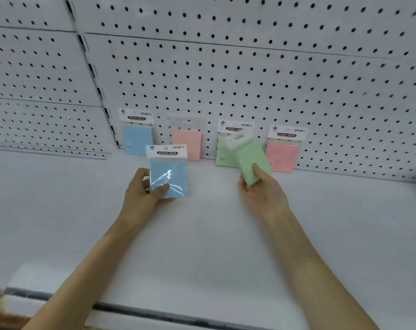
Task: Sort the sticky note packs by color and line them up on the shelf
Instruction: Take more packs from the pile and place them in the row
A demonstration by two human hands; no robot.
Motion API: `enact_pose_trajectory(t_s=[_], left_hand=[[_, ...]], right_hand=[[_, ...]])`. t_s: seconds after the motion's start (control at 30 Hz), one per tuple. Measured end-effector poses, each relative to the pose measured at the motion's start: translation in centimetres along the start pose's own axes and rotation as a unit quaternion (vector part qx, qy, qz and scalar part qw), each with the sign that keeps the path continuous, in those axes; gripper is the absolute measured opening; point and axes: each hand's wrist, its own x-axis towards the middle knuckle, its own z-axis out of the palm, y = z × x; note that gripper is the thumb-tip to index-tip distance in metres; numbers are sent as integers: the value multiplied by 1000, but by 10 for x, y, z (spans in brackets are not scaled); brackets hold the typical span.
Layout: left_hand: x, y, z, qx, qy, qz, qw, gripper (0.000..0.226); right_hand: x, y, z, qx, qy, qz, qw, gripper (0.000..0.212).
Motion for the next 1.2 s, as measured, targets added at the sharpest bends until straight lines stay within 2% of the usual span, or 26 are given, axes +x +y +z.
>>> enact_pose_trajectory(t_s=[0.1, 0.2, 0.27, 0.33, 0.43, 0.5, 0.57, 0.67, 0.87, 1.03, 1.13, 1.2], left_hand=[[4, -4, 0, -17, -10, 1, 1000, 23], [6, -8, -4, -32, -13, -1, 999, 23], [7, -10, -5, -25, -23, 5, 999, 25], [8, -11, -5, -13, -34, 9, 999, 24], [9, -12, -5, 1, -40, 10, 999, 26], [10, -12, -4, 6, -40, 14, 999, 26], [10, -14, -5, 5, -41, 15, 999, 27], [11, -16, -5, 13, -43, 18, 999, 28], [13, -16, -5, 23, -39, 19, 999, 29], [13, -17, -7, 20, -36, 20, 999, 28], [12, -15, -10, 4, -27, 10, 1000, 34], [13, -13, -12, -1, -19, 10, 1000, 38]], right_hand=[[12, 8, 3, -102, -12, -94, 990, 32], [14, 12, 2, -255, 12, -199, 946, 56], [16, 15, -1, -312, 23, -229, 922, 67], [19, 18, -5, -330, 34, -246, 911, 54], [23, 16, -3, -288, 64, -238, 925, 35], [28, 10, 2, -277, 83, -228, 930, 34], [33, 4, 7, -301, 85, -236, 920, 30], [38, -4, 14, -331, 49, -244, 910, 33], [48, 10, 12, -405, 35, -288, 867, 39], [57, 15, 12, -516, 57, -363, 774, 36], [60, 16, 9, -580, 104, -408, 697, 39], [61, 16, 7, -596, 124, -419, 674, 43]])
